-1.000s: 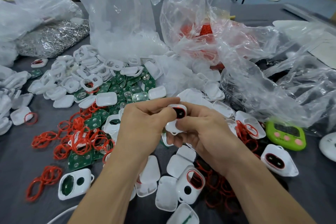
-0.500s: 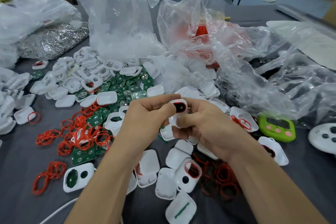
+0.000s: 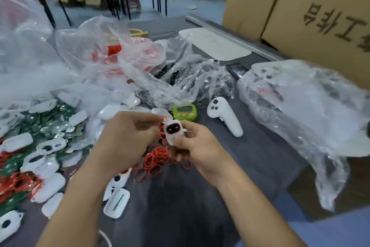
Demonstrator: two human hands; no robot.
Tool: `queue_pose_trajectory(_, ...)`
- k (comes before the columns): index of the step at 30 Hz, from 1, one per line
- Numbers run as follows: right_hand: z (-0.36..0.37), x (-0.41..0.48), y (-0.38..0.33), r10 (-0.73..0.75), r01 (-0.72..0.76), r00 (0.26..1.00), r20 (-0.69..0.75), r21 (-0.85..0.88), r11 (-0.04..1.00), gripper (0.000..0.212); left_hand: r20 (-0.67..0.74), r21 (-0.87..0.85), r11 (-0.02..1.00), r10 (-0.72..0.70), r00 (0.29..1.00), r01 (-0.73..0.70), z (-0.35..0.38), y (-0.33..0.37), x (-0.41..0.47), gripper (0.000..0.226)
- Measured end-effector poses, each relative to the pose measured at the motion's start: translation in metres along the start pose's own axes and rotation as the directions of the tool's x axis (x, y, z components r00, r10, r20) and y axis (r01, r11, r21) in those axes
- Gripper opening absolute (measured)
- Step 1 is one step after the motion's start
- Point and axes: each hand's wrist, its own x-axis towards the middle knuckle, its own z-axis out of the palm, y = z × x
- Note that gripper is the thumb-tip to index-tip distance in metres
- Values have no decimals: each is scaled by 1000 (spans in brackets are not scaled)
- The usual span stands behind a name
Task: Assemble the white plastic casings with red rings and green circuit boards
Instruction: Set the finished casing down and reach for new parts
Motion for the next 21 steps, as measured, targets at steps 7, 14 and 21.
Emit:
queue_pose_trajectory(7, -34, -24, -3, 21, -14, 997, -75, 97, 995, 24, -92, -138, 987, 71, 993, -83, 52, 12, 1, 27)
queue_pose_trajectory(14, -111, -51, -32, -59, -19, 905, -421, -178, 984, 12, 108, -165, 975, 167, 980, -148, 124, 68, 16, 20)
queue_pose_trajectory(21, -231, -121, -83, -352, -140, 497, -793, -474, 870, 22, 227, -8, 767, 626, 746, -641, 244, 144, 4, 71)
